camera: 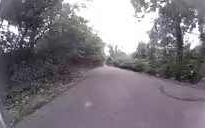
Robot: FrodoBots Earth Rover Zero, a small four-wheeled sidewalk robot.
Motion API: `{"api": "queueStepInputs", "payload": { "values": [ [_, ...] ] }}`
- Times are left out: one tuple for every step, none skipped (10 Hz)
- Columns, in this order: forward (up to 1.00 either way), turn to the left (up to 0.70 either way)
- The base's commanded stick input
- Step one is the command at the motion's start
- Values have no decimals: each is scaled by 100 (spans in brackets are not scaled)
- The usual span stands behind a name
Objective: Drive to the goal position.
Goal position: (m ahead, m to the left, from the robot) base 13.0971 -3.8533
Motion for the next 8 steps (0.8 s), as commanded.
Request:
{"api": "queueStepInputs", "payload": {
  "values": [
    [70,0],
    [70,0],
    [70,0],
    [70,0],
    [70,0],
    [70,0],
    [70,0],
    [70,0]
  ]
}}
